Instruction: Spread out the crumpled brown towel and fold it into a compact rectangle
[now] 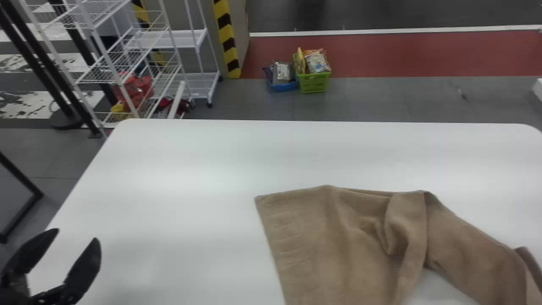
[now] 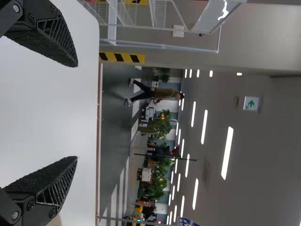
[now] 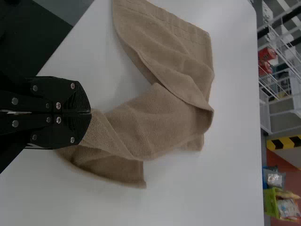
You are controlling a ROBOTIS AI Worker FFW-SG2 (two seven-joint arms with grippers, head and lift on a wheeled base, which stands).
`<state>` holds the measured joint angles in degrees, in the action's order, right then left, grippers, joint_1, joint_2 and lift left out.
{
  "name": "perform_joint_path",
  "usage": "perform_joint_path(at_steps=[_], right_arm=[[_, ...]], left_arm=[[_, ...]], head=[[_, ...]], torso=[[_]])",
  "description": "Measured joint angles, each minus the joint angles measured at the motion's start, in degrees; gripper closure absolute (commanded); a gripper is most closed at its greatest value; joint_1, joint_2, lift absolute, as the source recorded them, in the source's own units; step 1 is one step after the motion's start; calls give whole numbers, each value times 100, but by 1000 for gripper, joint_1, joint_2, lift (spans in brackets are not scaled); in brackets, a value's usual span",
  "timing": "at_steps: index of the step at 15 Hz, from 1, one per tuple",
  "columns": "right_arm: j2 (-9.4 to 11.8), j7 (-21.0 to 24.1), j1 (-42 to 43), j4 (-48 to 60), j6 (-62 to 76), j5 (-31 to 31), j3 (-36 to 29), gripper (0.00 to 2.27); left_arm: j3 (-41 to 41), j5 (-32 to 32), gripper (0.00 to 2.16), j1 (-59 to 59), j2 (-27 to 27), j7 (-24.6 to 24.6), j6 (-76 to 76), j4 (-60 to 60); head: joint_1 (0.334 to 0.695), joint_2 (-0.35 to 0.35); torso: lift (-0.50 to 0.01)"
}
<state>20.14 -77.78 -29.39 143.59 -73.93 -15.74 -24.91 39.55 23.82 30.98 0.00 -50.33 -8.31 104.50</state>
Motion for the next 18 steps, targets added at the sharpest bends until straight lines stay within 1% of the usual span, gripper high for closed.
perform_joint_path(at_steps=[1,2,3,5,7,8,12,14,16,17,18], right_arm=[[20,0,-109,115,78,-286,348,1332],[106,0,-249,220,188,-516,632,1332],[254,0,-418,321,288,-637,805,1332],[708,0,-883,625,405,-728,956,1332],[1150,0,-1310,848,449,-787,962,1332],[1265,0,-1465,908,486,-870,929,1332],[1495,0,-1893,894,777,-1475,812,1332],[1564,0,-2018,786,906,-1731,595,1332],[1587,0,-2003,475,987,-1815,108,1332],[1617,0,-1940,267,995,-1852,-111,1332],[1646,0,-1848,66,997,-1886,-265,1332]], left_arm=[[8,0,124,3,0,-1,1,0],[24,0,124,4,0,-2,3,-4],[40,5,124,4,0,-1,5,-18],[62,22,124,4,0,-1,7,-50],[52,22,124,-3,0,3,8,-69],[38,16,124,-16,0,6,9,-88],[5,9,124,-55,0,7,7,-180],[7,9,124,-60,0,10,1,-207],[8,9,124,-71,0,8,1,-231],[8,9,124,-80,0,7,1,-240],[7,9,124,-83,0,5,1,-243]], head=[[695,250],[695,276],[695,315],[695,341],[695,350],[695,343],[695,292],[695,231],[695,153],[695,65],[695,25]], torso=[[-127],[-127],[-127],[-127],[-127],[-127],[-127],[-127],[-127],[-127],[-127]])
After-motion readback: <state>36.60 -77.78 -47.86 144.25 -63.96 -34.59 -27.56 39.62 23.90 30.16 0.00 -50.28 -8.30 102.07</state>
